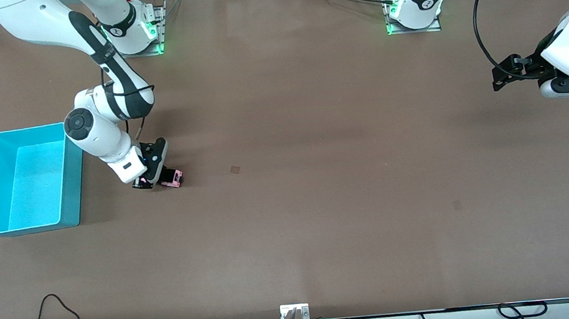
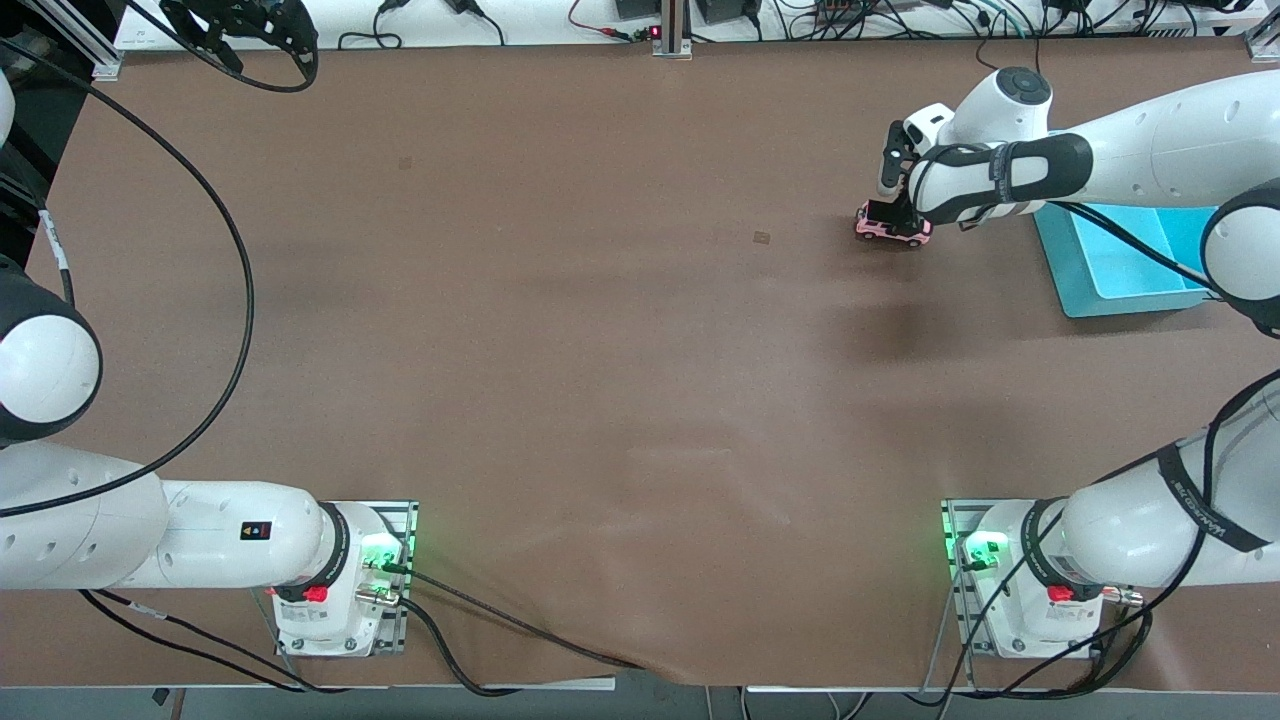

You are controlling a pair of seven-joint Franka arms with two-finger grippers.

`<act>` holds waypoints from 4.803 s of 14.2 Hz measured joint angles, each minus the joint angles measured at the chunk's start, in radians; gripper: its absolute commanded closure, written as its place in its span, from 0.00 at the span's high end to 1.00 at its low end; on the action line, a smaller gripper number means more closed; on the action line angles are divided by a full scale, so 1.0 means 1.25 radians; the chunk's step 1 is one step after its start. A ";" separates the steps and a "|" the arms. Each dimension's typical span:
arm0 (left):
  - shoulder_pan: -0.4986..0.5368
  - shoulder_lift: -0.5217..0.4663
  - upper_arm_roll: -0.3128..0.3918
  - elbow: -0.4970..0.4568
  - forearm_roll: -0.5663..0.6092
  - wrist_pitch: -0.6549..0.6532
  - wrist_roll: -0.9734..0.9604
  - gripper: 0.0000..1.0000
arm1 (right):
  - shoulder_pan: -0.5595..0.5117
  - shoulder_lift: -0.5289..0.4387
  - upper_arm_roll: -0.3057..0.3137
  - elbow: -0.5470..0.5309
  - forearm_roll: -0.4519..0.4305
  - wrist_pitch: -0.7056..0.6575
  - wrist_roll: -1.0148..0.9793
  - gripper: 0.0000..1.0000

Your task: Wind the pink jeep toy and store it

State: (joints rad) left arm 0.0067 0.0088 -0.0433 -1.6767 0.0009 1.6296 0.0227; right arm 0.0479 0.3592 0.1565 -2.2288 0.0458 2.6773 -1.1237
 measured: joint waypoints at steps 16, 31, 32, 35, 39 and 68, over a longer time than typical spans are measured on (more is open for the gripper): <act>0.000 0.000 0.000 0.000 0.000 -0.005 0.000 1.00 | -0.098 -0.243 -0.160 0.003 -0.007 -0.279 0.525 0.00; 0.000 0.000 0.000 0.000 0.000 -0.005 0.000 1.00 | -0.094 -0.045 -0.393 0.004 -0.026 -0.074 0.471 0.00; 0.000 0.000 0.000 0.000 0.000 -0.005 0.000 1.00 | -0.094 -0.034 -0.394 0.004 -0.024 -0.071 0.471 0.04; 0.000 0.000 0.000 0.000 0.000 -0.005 0.000 1.00 | -0.097 -0.006 -0.398 0.004 -0.023 -0.061 0.471 0.32; 0.000 0.000 0.000 0.000 0.000 -0.005 0.000 1.00 | -0.098 0.013 -0.398 0.004 -0.022 -0.058 0.472 1.00; 0.000 0.000 0.001 0.000 0.000 -0.012 0.000 1.00 | -0.007 -0.341 -0.108 0.344 -0.021 -0.721 0.940 1.00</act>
State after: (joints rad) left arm 0.0067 0.0088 -0.0426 -1.6766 0.0009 1.6145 0.0227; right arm 0.0387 -0.0676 0.0210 -1.7991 0.0201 1.7755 0.0512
